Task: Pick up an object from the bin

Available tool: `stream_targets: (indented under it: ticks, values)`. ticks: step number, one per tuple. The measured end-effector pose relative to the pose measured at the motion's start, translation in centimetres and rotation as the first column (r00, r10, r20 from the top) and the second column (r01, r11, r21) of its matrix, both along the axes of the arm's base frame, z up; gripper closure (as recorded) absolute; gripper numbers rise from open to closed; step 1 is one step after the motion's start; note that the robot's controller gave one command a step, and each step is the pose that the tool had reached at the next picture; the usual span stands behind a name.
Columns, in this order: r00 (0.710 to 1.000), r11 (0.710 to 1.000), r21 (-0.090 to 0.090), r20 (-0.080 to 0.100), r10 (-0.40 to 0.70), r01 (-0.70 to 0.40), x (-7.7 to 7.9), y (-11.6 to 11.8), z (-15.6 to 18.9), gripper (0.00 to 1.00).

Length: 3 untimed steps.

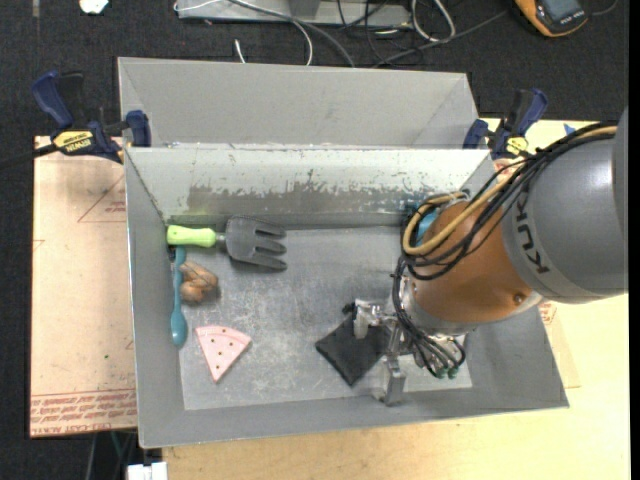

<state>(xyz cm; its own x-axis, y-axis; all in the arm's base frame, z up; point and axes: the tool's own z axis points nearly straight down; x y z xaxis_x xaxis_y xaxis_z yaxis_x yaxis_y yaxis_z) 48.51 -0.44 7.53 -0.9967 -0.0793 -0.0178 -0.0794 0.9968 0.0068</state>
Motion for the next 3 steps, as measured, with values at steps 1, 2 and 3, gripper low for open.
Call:
stream_targets:
  ticks: [1,2,3]
  values:
    - [1.000,1.000,0.000,-0.001,0.000,0.000,0.0,0.0,0.0,0.00]
    - [1.000,1.000,0.002,0.011,0.010,-0.010,0.1,2.4,-0.4,0.00]
    - [0.999,0.999,-0.001,0.006,0.037,-0.037,0.5,2.4,-0.5,0.00]
